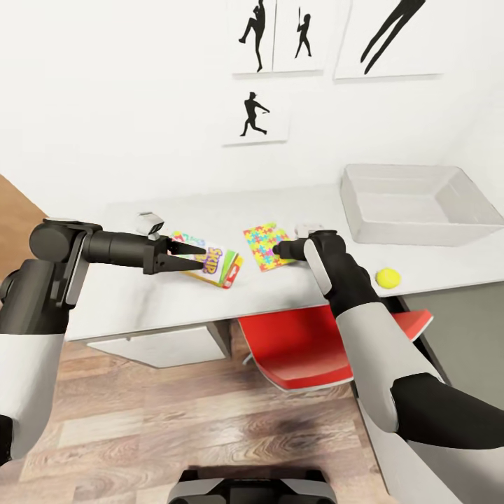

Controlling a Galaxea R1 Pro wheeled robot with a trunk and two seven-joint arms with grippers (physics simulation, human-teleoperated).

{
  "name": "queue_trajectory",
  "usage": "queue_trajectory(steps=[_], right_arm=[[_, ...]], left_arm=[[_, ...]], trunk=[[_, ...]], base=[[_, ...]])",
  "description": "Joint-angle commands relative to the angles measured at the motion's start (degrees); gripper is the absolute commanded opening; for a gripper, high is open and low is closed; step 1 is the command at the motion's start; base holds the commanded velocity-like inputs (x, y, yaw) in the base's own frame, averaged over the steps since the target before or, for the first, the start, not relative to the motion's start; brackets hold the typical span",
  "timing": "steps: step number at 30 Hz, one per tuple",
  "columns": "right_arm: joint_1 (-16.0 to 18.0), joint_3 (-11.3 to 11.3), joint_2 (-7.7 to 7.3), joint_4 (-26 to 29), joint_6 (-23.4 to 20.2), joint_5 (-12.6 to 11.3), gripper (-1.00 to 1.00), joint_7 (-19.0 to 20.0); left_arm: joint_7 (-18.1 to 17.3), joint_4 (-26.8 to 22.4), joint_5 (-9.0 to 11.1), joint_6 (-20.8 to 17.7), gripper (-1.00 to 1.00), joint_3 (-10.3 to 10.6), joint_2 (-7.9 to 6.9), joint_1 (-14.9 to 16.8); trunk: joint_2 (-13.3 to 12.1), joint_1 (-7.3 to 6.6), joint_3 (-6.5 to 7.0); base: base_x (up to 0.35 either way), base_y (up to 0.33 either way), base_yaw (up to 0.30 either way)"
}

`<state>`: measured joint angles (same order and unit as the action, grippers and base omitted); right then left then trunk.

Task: Put all the toys in the child's room - the three board games (two on the bed and one on the table), the two jigsaw puzzles on the table, and the tennis ball on the table - inside the toy box on the table in the child's room.

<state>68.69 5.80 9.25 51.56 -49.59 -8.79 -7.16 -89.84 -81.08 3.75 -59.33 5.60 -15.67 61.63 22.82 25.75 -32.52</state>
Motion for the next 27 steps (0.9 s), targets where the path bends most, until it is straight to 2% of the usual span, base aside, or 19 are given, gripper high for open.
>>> queue_trajectory(steps=[1,17,27], right_arm=[[0.0,0.1,-0.01,0.0,-0.2,-0.6,1.0,-0.6],[0.0,0.3,0.07,0.0,-0.2,-0.5,1.0,-0.6],[0.0,0.2,0.07,0.0,-0.2,-0.5,1.0,-0.7]], left_arm=[[-0.1,0.0,0.2,-0.6,1.0,0.1,-0.06,0.0],[-0.1,0.0,0.2,-0.6,1.0,0.1,-0.07,0.1],[-0.1,0.0,0.1,-0.6,1.0,0.1,0.01,0.1]], trunk=[[0.1,0.04,-0.07],[0.1,0.04,-0.04],[0.1,0.04,-0.16]], base=[[0.034,0.055,-0.009],[0.09,0.112,-0.002],[0.194,0.093,0.0]])
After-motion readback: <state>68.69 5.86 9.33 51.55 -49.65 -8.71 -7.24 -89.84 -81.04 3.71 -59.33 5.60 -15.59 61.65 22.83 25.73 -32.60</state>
